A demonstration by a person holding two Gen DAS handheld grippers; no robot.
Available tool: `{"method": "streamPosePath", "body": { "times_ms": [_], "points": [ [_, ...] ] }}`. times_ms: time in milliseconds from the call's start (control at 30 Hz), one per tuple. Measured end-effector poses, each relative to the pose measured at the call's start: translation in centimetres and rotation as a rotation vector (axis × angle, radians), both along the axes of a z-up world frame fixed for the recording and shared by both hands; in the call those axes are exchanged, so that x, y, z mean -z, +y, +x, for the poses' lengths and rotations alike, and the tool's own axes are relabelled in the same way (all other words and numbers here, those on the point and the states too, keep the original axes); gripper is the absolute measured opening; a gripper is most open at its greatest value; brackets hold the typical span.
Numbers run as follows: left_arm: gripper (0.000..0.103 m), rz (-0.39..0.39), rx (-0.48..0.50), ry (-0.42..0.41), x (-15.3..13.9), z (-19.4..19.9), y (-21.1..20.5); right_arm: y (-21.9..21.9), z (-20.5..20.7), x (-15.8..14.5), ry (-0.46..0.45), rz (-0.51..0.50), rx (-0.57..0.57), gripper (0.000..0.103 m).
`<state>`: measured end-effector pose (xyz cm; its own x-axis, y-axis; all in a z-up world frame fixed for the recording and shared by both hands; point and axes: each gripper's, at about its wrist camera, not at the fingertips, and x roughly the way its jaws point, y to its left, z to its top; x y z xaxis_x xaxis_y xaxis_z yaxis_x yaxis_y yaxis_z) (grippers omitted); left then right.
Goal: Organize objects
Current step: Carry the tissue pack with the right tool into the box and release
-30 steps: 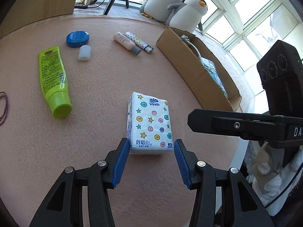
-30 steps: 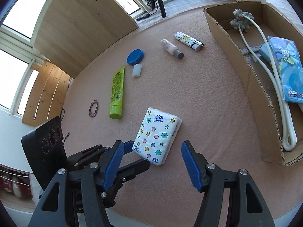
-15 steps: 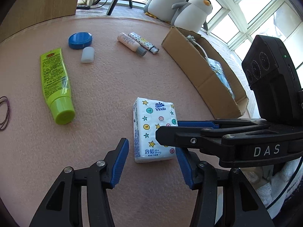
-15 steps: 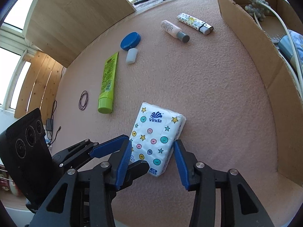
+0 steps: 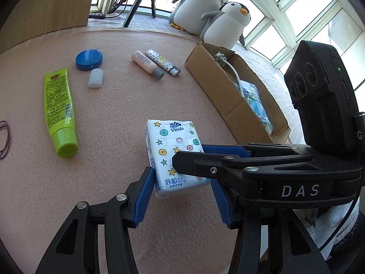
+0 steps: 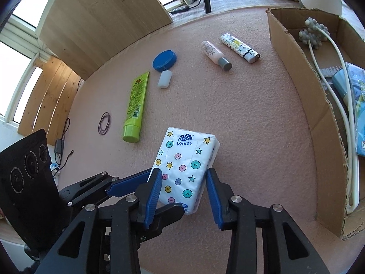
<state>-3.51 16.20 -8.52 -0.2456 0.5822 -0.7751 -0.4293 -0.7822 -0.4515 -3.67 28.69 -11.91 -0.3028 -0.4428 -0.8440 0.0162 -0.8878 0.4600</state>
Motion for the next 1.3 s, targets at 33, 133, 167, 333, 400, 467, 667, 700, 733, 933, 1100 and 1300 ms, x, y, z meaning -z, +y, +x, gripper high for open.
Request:
{"method": "streamPosePath", "body": {
  "times_ms": [33,133,167,333,400,467,667,700,733,933,1100,1300],
  "points": [
    [0.054,0.006,0.000,0.010,-0.5,0.0,0.3,0.4,0.1,-0.5,0.012,0.002,0.001,0.036],
    [0.054,0.024,0.004,0.040,-2.0,0.2,1.5,1.7,0.4,-2.1,0.050,0.010,0.007,0.036],
    [0.054,0.029,0.007,0.051,-2.5,0.3,1.9,2.2,0.5,-2.7,0.063,0.014,0.010,0.036],
    [0.054,0.063,0.030,0.089,-4.5,0.5,4.7,5.1,1.3,-4.9,0.113,0.033,0.037,0.036],
    [0.054,0.075,0.044,0.100,-5.0,0.2,6.1,6.4,1.7,-5.5,0.124,0.032,0.056,0.036],
    [0.054,0.085,0.060,0.109,-5.5,0.2,7.5,7.8,2.1,-5.9,0.135,0.032,0.078,0.036],
    [0.054,0.101,0.117,0.128,-6.3,0.4,12.3,11.8,3.0,-6.6,0.152,0.047,0.139,0.036],
    [0.054,0.103,0.127,0.129,-6.3,0.5,13.2,12.5,3.2,-6.7,0.152,0.049,0.149,0.036],
    [0.054,0.104,0.135,0.131,-6.3,0.5,13.9,13.1,3.3,-6.7,0.152,0.049,0.160,0.036],
    [0.054,0.105,0.174,0.132,-5.9,0.3,17.1,15.7,4.0,-6.6,0.150,0.062,0.200,0.036],
    [0.054,0.104,0.191,0.129,-5.6,0.1,18.4,16.9,4.2,-6.5,0.148,0.068,0.216,0.036],
    [0.059,0.060,0.196,0.149,-5.6,-0.1,19.1,17.3,4.3,-6.4,0.144,0.093,0.224,0.040]
  ]
}}
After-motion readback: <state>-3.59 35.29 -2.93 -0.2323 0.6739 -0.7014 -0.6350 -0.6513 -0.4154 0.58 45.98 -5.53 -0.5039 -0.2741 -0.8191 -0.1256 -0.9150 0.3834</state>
